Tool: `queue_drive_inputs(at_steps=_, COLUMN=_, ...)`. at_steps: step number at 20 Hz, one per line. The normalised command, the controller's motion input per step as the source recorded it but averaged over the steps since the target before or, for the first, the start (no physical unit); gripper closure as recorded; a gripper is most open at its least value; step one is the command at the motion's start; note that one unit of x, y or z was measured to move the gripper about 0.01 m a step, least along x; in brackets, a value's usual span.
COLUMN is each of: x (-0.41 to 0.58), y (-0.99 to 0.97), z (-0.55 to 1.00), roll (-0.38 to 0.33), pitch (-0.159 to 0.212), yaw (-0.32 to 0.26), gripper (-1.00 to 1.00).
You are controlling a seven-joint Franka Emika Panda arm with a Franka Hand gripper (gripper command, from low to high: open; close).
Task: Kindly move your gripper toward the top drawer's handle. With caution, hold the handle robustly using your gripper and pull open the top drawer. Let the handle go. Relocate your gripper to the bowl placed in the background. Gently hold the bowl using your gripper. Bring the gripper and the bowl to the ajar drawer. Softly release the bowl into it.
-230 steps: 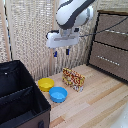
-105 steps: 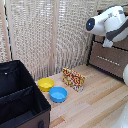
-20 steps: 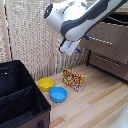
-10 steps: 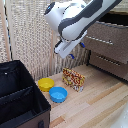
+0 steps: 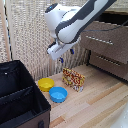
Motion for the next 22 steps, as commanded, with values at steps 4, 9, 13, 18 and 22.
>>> queue_drive_inputs(at_steps=4, x=0.846, y=0.19, z=-0.02, roll=0.333, pitch=0.050, yaw=-0.047, gripper=-1.00)
queue_drive_inputs(at_steps=9, x=0.789, y=0.15, z=0.00, roll=0.303, pitch=0.070, yaw=-0.082, gripper=-1.00)
queue_drive_inputs(at_steps=13, x=0.614, y=0.14, z=0.02, roll=0.211, pitch=0.108, yaw=-0.143, gripper=-1.00)
queue_drive_inputs(at_steps=18, x=0.331, y=0.10, z=0.00, roll=0.014, pitch=0.014, yaw=-0.276, gripper=-1.00)
queue_drive_inputs(at_steps=22, x=0.139, y=0.18, z=0.00, roll=-0.029, pitch=-0.016, yaw=-0.311, gripper=-1.00)
